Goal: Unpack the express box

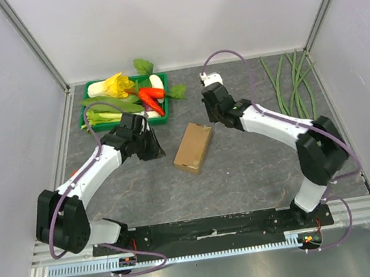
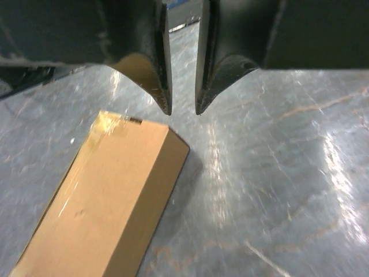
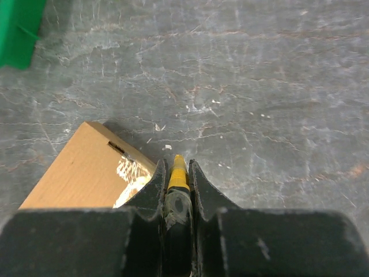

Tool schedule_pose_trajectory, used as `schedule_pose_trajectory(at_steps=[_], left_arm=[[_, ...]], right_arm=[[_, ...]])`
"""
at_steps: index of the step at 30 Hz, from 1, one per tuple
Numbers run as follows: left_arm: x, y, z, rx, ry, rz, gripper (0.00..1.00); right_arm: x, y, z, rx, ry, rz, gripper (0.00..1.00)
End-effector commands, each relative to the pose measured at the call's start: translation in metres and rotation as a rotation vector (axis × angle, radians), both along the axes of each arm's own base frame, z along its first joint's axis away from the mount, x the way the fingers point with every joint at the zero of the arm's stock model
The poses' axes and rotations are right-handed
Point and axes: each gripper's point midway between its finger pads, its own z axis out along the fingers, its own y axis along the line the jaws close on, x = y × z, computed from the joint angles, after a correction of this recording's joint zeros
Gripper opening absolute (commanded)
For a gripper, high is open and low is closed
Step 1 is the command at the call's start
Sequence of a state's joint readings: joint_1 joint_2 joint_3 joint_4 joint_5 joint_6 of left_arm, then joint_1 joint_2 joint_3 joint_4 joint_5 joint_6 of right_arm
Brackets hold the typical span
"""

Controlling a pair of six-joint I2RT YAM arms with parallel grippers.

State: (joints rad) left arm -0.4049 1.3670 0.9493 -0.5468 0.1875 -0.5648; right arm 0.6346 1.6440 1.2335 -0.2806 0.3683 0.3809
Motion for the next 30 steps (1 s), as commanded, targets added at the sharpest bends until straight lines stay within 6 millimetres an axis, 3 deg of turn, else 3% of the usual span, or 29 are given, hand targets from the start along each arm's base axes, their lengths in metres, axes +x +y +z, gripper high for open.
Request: schedule_pose_trajectory(at_steps=[1, 6, 10, 15, 20, 30], left_arm=[[-0.039, -0.012, -0.008, -0.015, 0.071, -0.192, 0.23], [-0.071, -0.031, -0.030, 0.068, 0.147, -0.386, 0.17], [-0.067, -0.034, -0.046, 0.102, 0.189, -0.375, 0.14], [-0.036, -0.039, -0.044, 0.125, 0.115, -0.319, 0.14], [0.001, -0.050, -0.037, 0.063, 0.100, -0.232, 0.13], [0.046, -0.062, -0.038, -0.044, 0.115, -0.185, 0.12]], right_arm=[[0.028, 0.026, 0.007, -0.005, -0.038, 0.067, 0.00], [0.035, 0.035, -0.014, -0.030, -0.001, 0.098, 0.00], [0.031, 0.037, -0.024, -0.026, 0.026, 0.117, 0.00], [0.014, 0.039, -0.029, 0.018, 0.065, 0.155, 0.00], [-0.008, 0.027, -0.028, 0.021, 0.094, 0.157, 0.00], [-0.056, 0.010, -0.016, 0.099, 0.130, 0.166, 0.00]])
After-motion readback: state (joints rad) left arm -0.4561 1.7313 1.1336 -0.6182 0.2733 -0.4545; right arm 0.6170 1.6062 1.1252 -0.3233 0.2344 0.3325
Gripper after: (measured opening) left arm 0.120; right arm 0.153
